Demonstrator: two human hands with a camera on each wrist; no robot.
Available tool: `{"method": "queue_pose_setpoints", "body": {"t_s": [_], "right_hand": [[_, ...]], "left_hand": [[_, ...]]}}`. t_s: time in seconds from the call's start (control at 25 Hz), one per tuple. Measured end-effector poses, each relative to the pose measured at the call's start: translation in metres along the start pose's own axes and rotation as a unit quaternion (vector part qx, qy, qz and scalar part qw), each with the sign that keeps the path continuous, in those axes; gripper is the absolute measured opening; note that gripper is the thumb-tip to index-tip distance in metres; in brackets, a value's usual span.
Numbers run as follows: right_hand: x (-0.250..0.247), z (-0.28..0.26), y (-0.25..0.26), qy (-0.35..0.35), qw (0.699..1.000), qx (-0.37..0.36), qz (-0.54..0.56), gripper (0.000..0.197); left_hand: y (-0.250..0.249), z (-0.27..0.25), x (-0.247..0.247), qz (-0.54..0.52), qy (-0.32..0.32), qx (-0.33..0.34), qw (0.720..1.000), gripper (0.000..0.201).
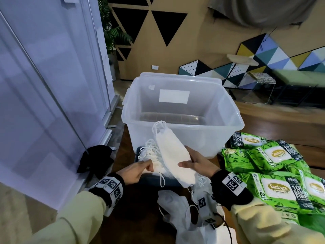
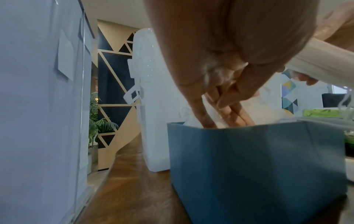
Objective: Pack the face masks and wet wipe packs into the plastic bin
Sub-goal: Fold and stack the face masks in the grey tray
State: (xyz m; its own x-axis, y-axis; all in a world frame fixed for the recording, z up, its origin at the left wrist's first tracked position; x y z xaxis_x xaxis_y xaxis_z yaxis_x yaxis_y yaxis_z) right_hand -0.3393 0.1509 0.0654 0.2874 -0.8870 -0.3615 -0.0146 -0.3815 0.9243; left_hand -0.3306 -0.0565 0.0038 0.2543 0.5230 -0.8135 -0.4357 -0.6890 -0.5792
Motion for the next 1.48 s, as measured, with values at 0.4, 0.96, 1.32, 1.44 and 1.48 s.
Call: {"method": "queue_pose_setpoints", "body": {"t_s": [0.4, 0.96, 1.32, 1.44, 1.48], "right_hand": [[0.0, 0.011, -0.003, 0.011, 0.999, -0.009, -0.048, 0.041], [0.04, 0.006, 0.006, 0.028, 0.959, -0.125, -0.251, 0.053], [0.065, -0.002, 0.001, 0.091, 0.844, -0.2, -0.489, 0.053], [0.072, 0.004, 0.004, 0.088, 0.829, -0.195, -0.517, 0.055], [0.073, 0.005, 0.004, 0.087, 0.823, -0.196, -0.526, 0.056]], "left_hand": [[-0.022, -0.004, 0.017, 0.222, 0.01, 0.067, 0.973, 0.062], [0.017, 0.019, -0.022, -0.477, -0.082, -0.329, 0.811, 0.012], [0.025, 0.026, -0.018, -0.484, -0.026, -0.391, 0.783, 0.063], [0.01, 0.023, -0.03, -0.267, 0.089, -0.252, 0.926, 0.117], [0.006, 0.023, -0.028, -0.172, 0.132, -0.191, 0.957, 0.124]]}}
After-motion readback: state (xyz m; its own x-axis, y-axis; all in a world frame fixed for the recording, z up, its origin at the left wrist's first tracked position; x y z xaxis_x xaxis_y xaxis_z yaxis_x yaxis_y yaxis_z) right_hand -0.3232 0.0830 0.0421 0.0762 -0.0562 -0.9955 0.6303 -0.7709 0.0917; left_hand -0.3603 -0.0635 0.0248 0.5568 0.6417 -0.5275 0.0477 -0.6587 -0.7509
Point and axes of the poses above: each hand's wrist, its own z-axis towards the middle knuckle, its own x-axis out of the palm, y = z × x, the point moved 6 cm from there along z, towards the middle knuckle, and after that the axes turned 15 degrees about -y, right-handed, at the moved point
